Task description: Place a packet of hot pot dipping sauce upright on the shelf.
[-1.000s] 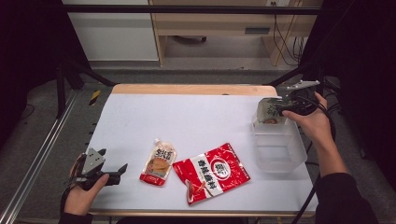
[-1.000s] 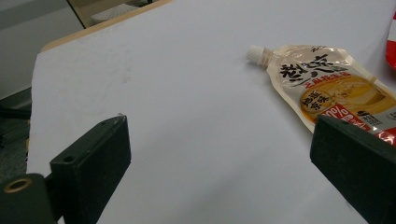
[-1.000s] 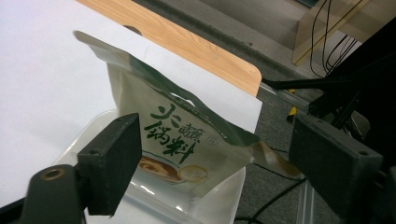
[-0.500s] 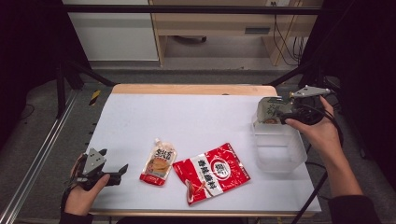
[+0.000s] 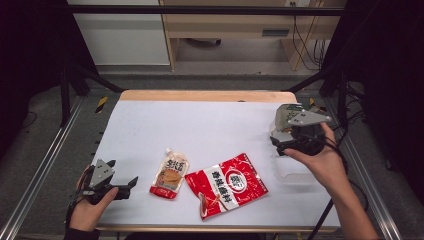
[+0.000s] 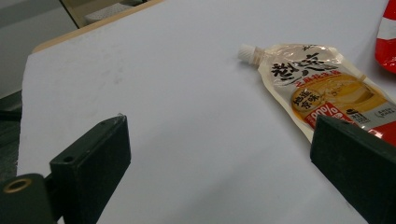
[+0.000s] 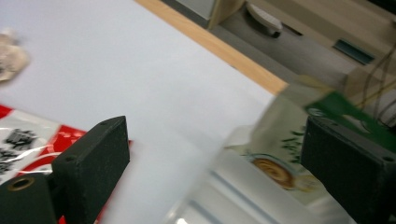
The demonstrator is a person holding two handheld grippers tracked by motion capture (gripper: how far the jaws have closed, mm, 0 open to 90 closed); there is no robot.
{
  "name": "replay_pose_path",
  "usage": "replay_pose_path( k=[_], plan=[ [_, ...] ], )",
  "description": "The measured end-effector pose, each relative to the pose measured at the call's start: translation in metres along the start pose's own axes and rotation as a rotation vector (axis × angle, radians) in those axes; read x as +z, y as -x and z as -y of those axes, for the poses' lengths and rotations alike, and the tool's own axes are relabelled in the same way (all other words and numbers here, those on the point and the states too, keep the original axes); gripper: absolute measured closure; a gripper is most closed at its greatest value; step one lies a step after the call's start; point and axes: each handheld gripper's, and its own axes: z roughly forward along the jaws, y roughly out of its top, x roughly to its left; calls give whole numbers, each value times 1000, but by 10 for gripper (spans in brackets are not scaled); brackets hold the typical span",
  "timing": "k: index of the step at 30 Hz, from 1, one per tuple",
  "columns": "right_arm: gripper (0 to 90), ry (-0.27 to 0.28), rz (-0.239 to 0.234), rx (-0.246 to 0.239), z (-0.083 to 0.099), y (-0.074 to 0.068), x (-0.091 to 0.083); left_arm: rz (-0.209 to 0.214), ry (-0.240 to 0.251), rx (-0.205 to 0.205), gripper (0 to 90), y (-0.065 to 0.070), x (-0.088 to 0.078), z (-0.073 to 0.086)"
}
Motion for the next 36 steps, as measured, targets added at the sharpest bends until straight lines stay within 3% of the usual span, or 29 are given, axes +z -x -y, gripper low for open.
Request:
replay_pose_path(
  k=[9,16,24,28,36],
  plan=[
    [103,2,-102,-55,2,-60,15,16,10,0,52,2,0,-2],
    [200,-5,-201,-43,6,-104,41,20,9,14,52,5,-1,-4],
    [346,-11,-285,-43,-24,-156,72,33,-5,35,52,8,2,-3],
    [429,-40,-298,-44,-38,-181,94,32,-10,45,52,9,1,-3],
    [562,-104,-325,-25,-47,-208,140,31,-9,39,52,8,1,-3]
  ],
)
